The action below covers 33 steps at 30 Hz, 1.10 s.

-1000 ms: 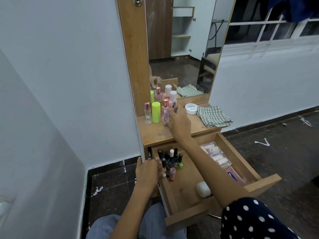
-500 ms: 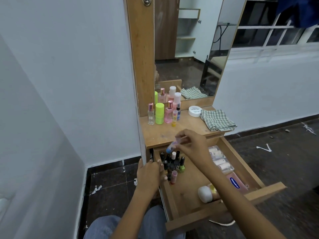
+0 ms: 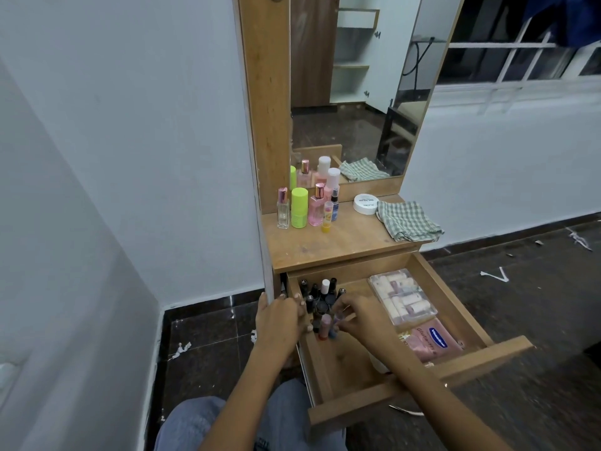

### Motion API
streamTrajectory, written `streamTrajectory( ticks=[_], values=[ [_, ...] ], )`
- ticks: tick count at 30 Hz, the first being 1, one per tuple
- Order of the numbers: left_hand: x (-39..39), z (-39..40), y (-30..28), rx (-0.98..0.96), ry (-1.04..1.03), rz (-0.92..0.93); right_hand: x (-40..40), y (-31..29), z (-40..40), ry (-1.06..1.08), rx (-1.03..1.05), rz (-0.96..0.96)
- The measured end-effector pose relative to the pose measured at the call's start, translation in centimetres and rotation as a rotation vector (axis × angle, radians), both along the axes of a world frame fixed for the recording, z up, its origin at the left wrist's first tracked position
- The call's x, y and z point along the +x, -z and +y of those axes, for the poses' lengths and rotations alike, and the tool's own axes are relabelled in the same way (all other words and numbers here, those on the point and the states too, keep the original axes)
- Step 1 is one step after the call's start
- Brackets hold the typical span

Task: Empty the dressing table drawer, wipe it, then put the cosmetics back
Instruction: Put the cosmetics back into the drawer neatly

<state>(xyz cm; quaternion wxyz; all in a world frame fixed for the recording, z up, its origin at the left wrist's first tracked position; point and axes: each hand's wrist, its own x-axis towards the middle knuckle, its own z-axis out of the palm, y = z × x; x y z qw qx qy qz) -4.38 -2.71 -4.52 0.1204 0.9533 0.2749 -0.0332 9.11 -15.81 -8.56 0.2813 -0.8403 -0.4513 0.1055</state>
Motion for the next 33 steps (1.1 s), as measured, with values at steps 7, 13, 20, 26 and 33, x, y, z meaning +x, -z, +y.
streamTrajectory(
  ticks=[7,13,20,26,33],
  values=[
    [-0.1,0.0,-0.1,0.011,-0.003,0.015,-0.6,-0.1,0.2,-0.010,-0.049,-0.119],
    [-0.2,-0.1,-0.5,0.004,0.005,0.016,-0.3,0.0,0.5,-0.027,-0.066,-0.160],
    [-0.3,-0.2,-0.6,0.016,0.015,0.018,-0.3,0.5,0.5,0.005,-0.097,-0.185],
    [-0.1,-0.1,-0.6,0.022,0.016,0.043,0.2,-1.2,0.1,-0.026,-0.156,-0.185],
    [0.1,0.0,-0.3,0.024,-0.018,0.023,2.7,-5.6,2.7,0.243,0.250,0.007]
  ],
)
